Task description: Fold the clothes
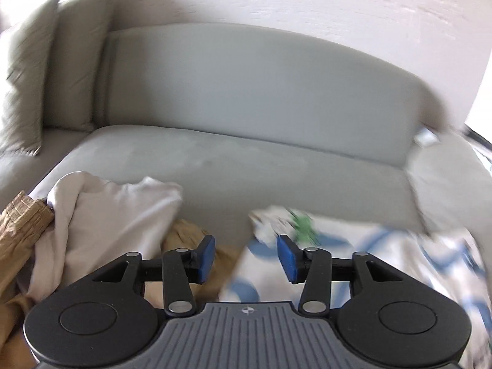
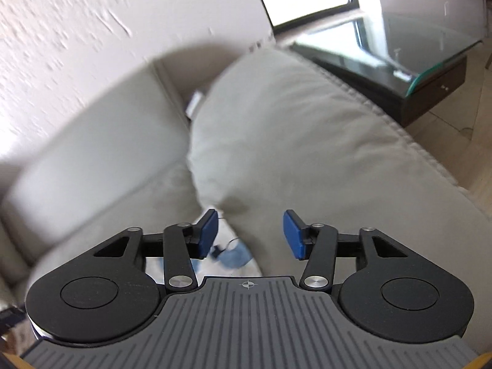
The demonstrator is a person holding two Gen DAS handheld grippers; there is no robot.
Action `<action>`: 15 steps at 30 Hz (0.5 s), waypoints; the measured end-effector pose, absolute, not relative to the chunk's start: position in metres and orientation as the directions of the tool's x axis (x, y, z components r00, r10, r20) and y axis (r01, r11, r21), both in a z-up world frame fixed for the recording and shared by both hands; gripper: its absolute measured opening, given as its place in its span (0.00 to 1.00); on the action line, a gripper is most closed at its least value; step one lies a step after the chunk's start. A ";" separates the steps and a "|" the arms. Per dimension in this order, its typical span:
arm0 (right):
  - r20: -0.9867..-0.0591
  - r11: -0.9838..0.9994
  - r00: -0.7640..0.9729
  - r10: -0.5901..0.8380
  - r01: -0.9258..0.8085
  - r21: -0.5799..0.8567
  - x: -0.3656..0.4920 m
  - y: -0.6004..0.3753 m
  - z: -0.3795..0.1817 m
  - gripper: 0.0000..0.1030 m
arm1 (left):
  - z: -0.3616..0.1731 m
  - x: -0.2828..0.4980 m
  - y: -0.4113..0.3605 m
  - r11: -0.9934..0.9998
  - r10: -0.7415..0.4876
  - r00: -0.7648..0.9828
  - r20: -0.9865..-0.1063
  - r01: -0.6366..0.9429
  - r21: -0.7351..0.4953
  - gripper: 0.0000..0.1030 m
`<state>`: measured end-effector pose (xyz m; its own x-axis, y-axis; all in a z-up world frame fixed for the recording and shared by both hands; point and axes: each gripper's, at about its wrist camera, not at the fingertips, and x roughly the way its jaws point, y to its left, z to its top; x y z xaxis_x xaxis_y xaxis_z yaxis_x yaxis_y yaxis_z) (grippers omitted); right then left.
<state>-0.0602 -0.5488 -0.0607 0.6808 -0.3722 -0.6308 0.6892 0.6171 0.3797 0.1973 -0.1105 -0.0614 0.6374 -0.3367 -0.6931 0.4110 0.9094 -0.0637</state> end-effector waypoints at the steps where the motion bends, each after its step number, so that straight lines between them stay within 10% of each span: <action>1: -0.618 0.619 0.692 -0.373 0.682 0.390 -0.071 -0.541 -0.054 0.59 | -0.063 0.180 -0.109 0.897 -0.342 0.631 -0.696 0.440 -0.042 0.47; 6: -0.675 0.662 0.707 -0.213 0.612 0.432 -0.091 -0.514 -0.065 0.58 | -0.098 0.118 -0.128 0.785 -0.439 0.516 -0.736 0.619 -0.033 0.47; 10: -0.727 0.696 0.686 -0.008 0.526 0.489 -0.065 -0.479 -0.103 0.23 | -0.128 0.104 -0.181 0.726 -0.487 0.505 -0.713 0.688 -0.009 0.47; 15: -0.799 0.798 0.601 -0.021 0.492 0.348 -0.005 -0.424 -0.147 0.26 | -0.162 0.102 -0.221 0.701 -0.357 0.514 -0.780 0.699 0.140 0.47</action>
